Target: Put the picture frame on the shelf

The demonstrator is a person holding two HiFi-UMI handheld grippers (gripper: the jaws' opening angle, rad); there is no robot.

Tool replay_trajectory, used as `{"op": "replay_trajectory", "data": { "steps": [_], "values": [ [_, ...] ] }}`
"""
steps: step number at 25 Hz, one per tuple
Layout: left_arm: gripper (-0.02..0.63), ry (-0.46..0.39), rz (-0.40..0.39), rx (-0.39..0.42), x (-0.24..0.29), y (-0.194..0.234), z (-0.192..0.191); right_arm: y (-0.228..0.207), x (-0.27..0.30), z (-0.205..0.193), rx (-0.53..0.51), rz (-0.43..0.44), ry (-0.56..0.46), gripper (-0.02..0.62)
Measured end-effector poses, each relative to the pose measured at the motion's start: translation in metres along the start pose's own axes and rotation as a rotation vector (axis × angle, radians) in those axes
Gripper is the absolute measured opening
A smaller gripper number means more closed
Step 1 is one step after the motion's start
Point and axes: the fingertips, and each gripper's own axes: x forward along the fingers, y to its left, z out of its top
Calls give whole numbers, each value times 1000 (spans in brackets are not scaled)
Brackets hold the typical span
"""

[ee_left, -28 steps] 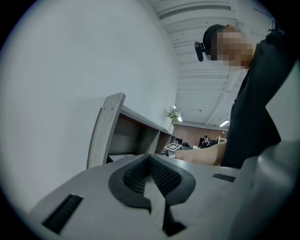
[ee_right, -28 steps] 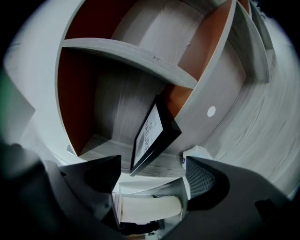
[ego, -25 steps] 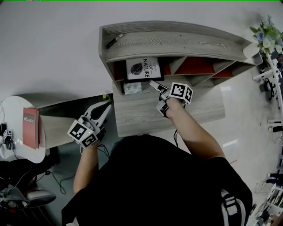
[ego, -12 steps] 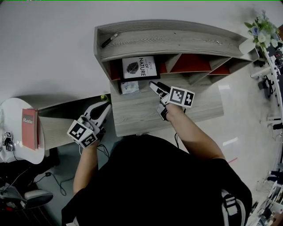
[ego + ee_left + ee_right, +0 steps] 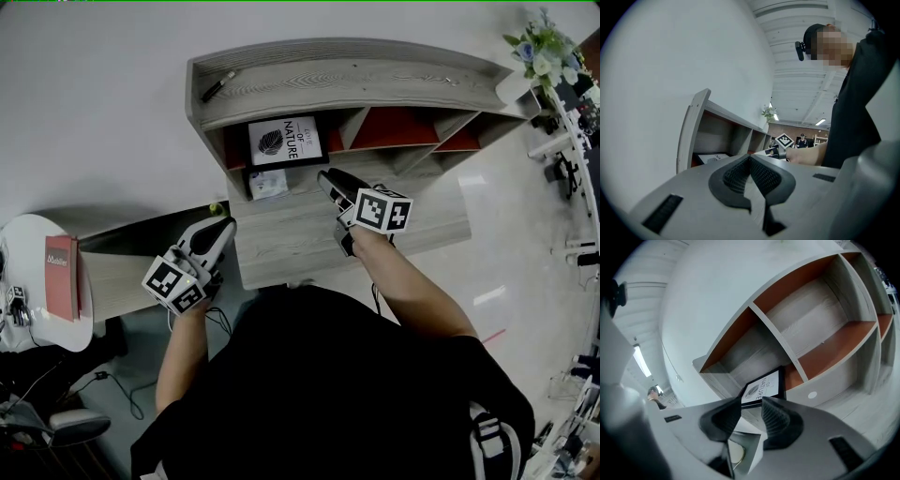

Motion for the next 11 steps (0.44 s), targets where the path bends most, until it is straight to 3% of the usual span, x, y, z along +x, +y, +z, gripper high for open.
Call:
{"op": "replay_trajectory", "data": {
  "steps": [11],
  "values": [
    [20, 7, -22, 7, 11, -19, -3, 0, -31, 10, -136, -24, -56, 43]
  ]
}}
